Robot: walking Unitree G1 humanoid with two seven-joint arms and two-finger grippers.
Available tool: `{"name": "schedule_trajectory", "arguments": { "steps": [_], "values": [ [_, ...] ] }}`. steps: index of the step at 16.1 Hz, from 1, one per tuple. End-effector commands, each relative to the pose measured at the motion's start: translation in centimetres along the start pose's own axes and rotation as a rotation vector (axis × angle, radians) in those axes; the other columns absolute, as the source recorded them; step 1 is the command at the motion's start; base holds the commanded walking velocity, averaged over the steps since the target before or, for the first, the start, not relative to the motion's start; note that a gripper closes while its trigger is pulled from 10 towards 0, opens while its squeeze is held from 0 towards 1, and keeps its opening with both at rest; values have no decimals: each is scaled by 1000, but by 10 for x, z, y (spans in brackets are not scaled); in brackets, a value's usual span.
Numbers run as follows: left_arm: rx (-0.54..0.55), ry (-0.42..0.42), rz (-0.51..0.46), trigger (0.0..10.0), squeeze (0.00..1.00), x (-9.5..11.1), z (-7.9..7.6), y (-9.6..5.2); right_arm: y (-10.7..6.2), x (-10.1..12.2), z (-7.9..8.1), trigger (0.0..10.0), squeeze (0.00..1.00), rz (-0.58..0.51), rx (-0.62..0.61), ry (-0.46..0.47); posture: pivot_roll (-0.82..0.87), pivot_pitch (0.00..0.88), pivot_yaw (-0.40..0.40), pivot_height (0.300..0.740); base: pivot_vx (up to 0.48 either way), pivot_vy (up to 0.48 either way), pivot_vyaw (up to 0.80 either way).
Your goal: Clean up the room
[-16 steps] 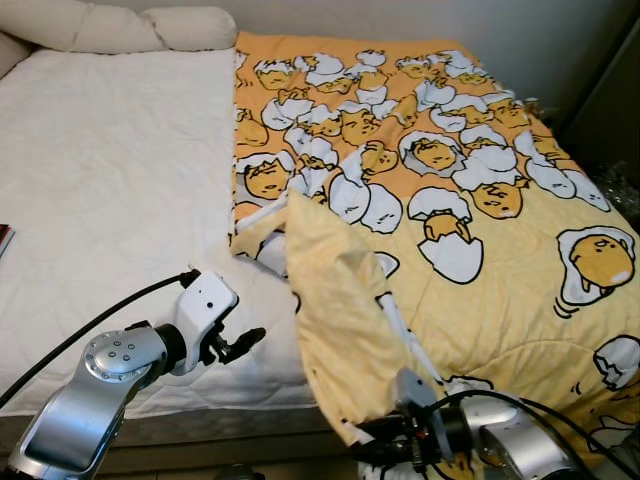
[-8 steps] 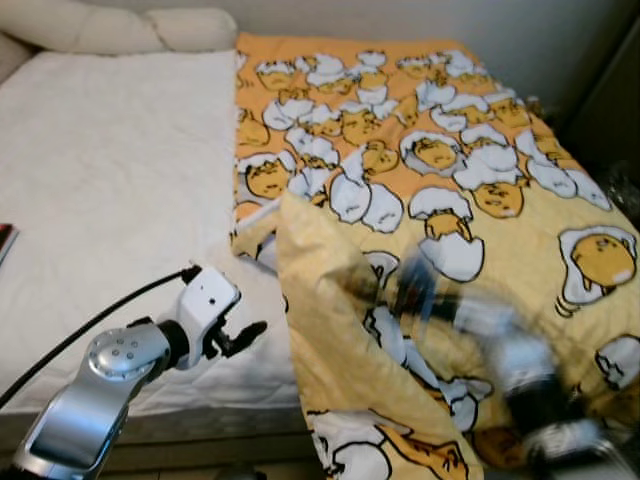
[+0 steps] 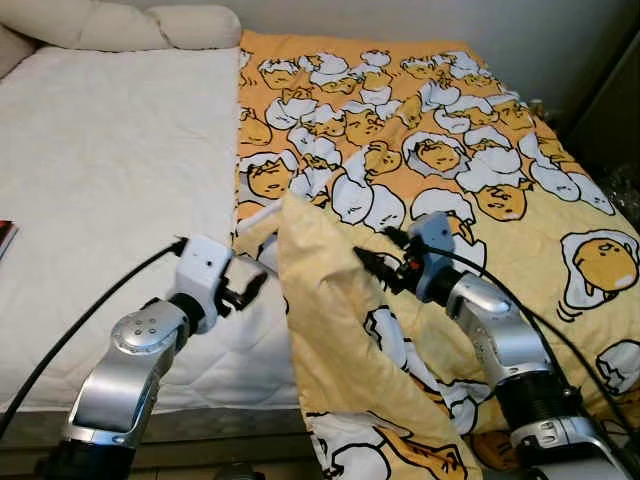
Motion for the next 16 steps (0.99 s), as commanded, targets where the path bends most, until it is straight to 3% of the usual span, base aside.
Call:
{"name": "schedule_trajectory", "arguments": {
  "steps": [1,4,9,12,16],
  "values": [
    [49,-1,-30,10000,16,2,2,1,0,-2,-7,10000,0,-1,-126,37,-4,0,-34,740,0,0,0],
    [52,1,-45,10000,0,4,0,5,-2,-14,-4,10000,0,8,-220,104,-8,0,-31,740,0,140,0],
    [64,10,-57,10000,0,5,2,4,-12,-25,-4,10000,0,20,-295,116,-9,0,-32,740,0,480,-706],
    [44,93,-37,10000,0,0,-5,5,-14,-27,-5,10000,0,27,-303,103,-4,0,-39,740,0,-262,0],
    [67,30,-19,10000,0,-4,-1,3,-14,-28,-2,10000,0,39,-281,99,1,0,-46,740,0,-191,0]
  ]
}}
Point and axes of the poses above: a point about 5 cm out from each wrist's last joint towards the gripper, its own y axis pointing out of the wrist towards the gripper, its own x axis along the axis of the wrist's last joint, z = x × y, the point moved 5 cm from there along y, pointing out of the wrist towards the gripper, and after that the axes turned 1 degree about y, right-handed, at the moved point
